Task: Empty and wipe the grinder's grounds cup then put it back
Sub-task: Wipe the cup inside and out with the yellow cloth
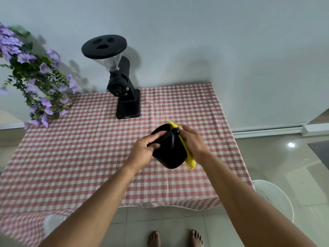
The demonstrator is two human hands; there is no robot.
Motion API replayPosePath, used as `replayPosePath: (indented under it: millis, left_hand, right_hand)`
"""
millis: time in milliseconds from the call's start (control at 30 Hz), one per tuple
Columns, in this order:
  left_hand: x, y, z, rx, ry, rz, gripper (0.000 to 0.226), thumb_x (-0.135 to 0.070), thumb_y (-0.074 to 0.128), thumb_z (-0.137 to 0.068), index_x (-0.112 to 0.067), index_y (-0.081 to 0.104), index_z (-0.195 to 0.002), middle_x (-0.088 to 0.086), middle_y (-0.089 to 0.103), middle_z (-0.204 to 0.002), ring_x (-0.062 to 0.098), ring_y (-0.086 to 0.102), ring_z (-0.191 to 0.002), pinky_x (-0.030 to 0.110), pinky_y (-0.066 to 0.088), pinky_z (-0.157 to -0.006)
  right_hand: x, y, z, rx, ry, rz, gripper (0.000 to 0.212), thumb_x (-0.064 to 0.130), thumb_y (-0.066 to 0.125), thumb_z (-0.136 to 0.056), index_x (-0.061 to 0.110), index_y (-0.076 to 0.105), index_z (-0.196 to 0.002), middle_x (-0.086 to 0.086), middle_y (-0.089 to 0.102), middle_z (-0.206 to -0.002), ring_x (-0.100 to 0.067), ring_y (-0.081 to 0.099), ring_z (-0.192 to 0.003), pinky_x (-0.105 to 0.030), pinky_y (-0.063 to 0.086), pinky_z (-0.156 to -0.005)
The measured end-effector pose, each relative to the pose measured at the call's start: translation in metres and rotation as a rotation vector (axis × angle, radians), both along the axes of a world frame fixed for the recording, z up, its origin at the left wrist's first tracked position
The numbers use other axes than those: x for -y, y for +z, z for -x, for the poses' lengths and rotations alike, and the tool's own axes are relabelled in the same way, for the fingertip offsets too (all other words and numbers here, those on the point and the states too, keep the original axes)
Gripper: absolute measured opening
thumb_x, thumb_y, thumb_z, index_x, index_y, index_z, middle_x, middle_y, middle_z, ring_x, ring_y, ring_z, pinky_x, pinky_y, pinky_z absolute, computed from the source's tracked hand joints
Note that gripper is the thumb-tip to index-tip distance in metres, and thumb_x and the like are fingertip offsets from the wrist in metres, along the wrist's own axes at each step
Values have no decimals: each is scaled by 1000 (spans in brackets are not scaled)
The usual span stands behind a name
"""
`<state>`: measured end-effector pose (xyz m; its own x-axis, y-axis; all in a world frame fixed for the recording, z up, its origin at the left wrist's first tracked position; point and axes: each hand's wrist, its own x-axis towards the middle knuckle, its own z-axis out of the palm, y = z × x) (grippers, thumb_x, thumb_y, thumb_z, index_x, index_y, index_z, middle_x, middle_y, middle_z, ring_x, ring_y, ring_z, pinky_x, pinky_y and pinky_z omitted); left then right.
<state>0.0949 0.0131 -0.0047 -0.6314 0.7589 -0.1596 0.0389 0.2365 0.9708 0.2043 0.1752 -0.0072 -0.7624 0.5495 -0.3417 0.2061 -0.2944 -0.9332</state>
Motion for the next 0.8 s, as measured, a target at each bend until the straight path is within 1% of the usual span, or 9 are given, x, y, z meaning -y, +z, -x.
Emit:
replayPosePath:
  millis: [100, 267, 367, 467, 567, 633, 700, 733, 800]
  left_hand:
    - [-2, 2, -3, 9, -6, -3, 58, 5, 54, -98, -49, 70, -115, -24, 67, -124, -12, 56, -118, 7, 47, -90]
    - [0, -3, -4, 57, -2, 8, 59, 5, 52, -98, -48, 69, -116, -20, 66, -129, -4, 55, -125, 12, 49, -96]
    - [-1, 4, 0, 16, 1, 18, 60, 3, 53, -99, -52, 70, -115, -26, 66, -126, -10, 54, -123, 10, 45, -99]
    - [-4, 4, 0, -17, 99, 14, 54, 1, 53, -99, -44, 66, -126, -15, 65, -134, 0, 53, -128, 8, 45, -98]
    - [-10, -4, -5, -38, 246, 54, 48, -2, 55, -99, -34, 63, -134, -4, 63, -140, 11, 54, -131, 9, 48, -92]
    - [-15, -8, -9, -15, 371, 83, 48, -1, 56, -98, -31, 63, -135, 1, 62, -141, 17, 56, -131, 14, 49, -94]
    - [-21, -9, -12, 36, 464, 93, 49, 0, 56, -98, -29, 62, -137, 3, 62, -141, 20, 57, -131, 27, 51, -103]
    - [-22, -9, -14, 51, 488, 95, 50, 1, 56, -98, -28, 61, -138, 3, 62, -141, 20, 58, -129, 31, 52, -104]
    - [-22, -8, -15, 17, 489, 113, 50, 0, 55, -98, -29, 61, -138, 2, 63, -140, 16, 61, -123, 26, 54, -96]
  right_hand:
    - [-6, 0, 0, 34, 35, 55, 26, 28, 49, -101, 18, 71, -109, -8, 75, -104, -25, 71, -98, -37, 56, -88]
    - [0, 0, 4, 27, 17, 18, 26, 35, 49, -99, 31, 74, -99, 2, 77, -94, -15, 73, -89, -22, 56, -68]
    - [0, 0, 2, 7, -13, 70, 25, 31, 50, -99, 26, 75, -99, -2, 77, -96, -18, 74, -89, -29, 55, -75]
    - [2, -1, 3, 79, -52, 33, 24, 32, 48, -101, 26, 71, -104, -3, 75, -103, -18, 71, -95, -32, 54, -82]
    - [15, 0, 3, 48, -76, -25, 27, 35, 41, -104, 34, 66, -111, 2, 70, -111, -11, 67, -98, -23, 53, -76]
    - [29, -6, 4, -31, -69, -128, 33, 32, 36, -106, 35, 56, -131, 4, 58, -134, -10, 56, -121, -25, 51, -93]
    - [45, -15, 5, -22, -41, -378, 41, 32, 33, -106, 36, 38, -147, 9, 28, -158, -11, 26, -144, -38, 32, -116]
    - [54, -19, 5, -20, -50, -468, 44, 33, 32, -106, 38, 32, -150, 13, 15, -161, -10, 15, -148, -41, 25, -119]
    - [62, -24, 4, -27, -105, -518, 44, 36, 32, -106, 41, 30, -150, 17, 8, -162, -8, 9, -149, -43, 24, -120]
